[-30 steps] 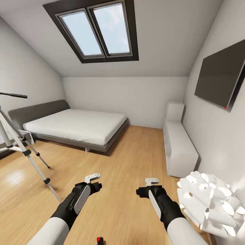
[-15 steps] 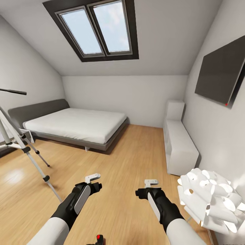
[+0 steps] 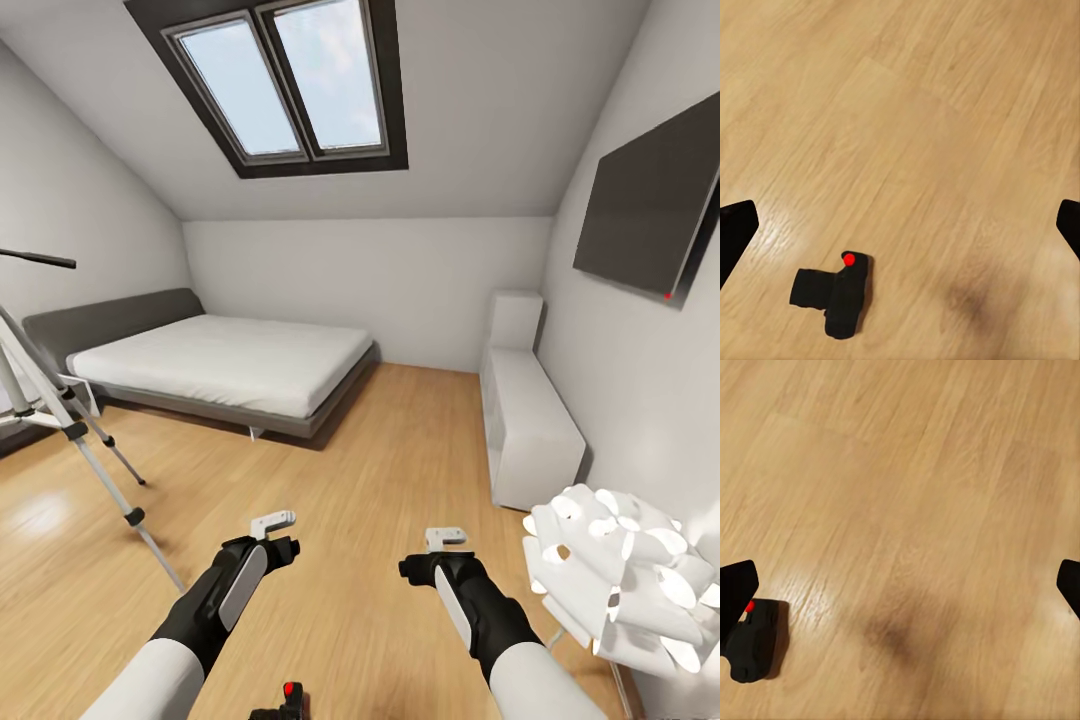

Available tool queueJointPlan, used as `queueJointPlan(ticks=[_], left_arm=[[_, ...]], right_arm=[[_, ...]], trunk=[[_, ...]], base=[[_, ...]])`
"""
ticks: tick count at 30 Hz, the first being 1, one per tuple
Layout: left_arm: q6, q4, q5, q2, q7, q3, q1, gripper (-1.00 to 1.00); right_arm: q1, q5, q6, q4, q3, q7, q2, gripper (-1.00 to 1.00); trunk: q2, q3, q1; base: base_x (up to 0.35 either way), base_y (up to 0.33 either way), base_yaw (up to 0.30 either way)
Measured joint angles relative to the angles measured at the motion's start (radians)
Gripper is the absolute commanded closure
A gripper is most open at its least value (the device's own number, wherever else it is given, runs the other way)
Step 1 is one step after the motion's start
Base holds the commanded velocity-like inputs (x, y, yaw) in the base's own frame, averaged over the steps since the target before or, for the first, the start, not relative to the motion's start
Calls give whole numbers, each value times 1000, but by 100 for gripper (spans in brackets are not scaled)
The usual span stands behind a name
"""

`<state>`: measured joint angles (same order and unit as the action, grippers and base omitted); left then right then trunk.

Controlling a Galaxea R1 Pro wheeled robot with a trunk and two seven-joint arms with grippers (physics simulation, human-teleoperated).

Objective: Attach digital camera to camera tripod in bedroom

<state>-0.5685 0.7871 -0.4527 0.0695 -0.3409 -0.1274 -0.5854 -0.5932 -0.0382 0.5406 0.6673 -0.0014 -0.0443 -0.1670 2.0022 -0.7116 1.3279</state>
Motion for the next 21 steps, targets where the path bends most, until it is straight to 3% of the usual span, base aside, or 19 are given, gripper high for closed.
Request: queueJointPlan(ticks=[21], left_arm=[[-1,4,4,1,-1,-1,0,-100]], right_arm=[[0,-2,8,2,1,0,5,-100]], trunk=[[147,-66,81]], base=[[0,0,0]])
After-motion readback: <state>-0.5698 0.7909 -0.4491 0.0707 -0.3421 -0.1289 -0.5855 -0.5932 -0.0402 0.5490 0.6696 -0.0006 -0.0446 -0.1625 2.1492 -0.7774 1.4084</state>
